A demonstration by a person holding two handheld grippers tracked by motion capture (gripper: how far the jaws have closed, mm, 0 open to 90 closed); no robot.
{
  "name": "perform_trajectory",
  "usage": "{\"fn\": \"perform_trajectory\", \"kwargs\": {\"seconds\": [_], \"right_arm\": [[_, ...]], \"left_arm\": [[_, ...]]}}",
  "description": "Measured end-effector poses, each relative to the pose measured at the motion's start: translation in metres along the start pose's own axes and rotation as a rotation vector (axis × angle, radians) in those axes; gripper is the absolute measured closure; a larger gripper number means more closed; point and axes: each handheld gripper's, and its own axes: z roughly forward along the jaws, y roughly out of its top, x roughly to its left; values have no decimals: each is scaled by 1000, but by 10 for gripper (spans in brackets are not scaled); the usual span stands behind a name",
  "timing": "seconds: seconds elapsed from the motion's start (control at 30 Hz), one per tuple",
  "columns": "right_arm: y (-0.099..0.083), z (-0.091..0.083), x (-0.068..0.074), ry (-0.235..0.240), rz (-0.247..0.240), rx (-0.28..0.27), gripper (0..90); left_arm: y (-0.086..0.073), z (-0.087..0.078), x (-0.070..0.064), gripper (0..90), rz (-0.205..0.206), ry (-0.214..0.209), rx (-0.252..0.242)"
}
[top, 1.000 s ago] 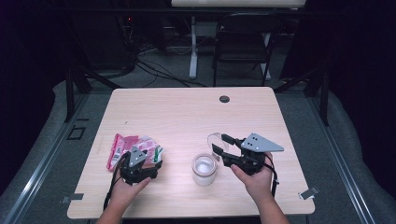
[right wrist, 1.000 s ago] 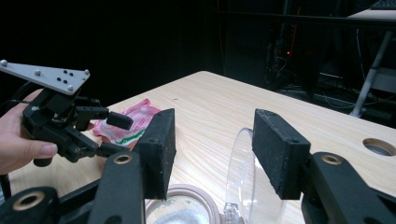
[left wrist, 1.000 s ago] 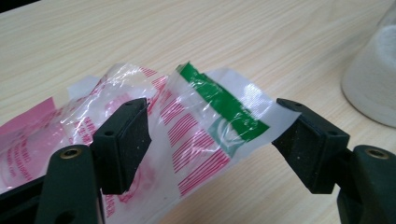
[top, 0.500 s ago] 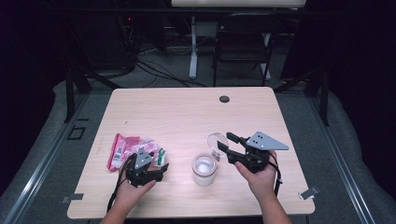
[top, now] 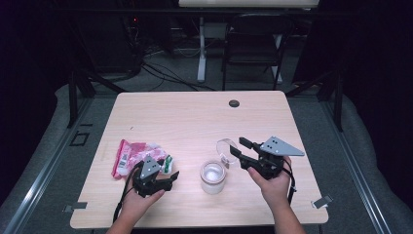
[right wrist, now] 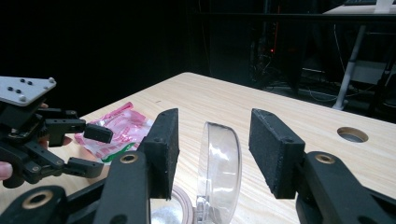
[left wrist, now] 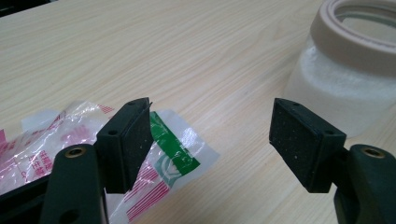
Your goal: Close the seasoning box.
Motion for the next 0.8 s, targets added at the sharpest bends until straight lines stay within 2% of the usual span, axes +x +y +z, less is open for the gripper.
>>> {"fn": "perform_trajectory", "kwargs": {"seconds": [0.13,0.23,0.4,0.47,0.63,0.8], "right_arm": [[0,-1,-2,-2,3,8,529],[0,-1,-3,2,6,10,548],[0,-4,-7,-10,4,21,602],[0,-5,-8,-17,5,21,635],[-1,-8,-15,-29,10,26,716],[-8,-7,-24,-61,34,48,817]], "left_arm": [[2,-3,1,326,-14,-10,-8],[4,-8,3,340,-8,-4,-18],[6,-17,11,344,-57,-7,-66],[5,-20,16,352,-78,7,-80],[2,-24,27,371,-122,41,-80],[-1,-24,33,372,-144,66,-73]]}}
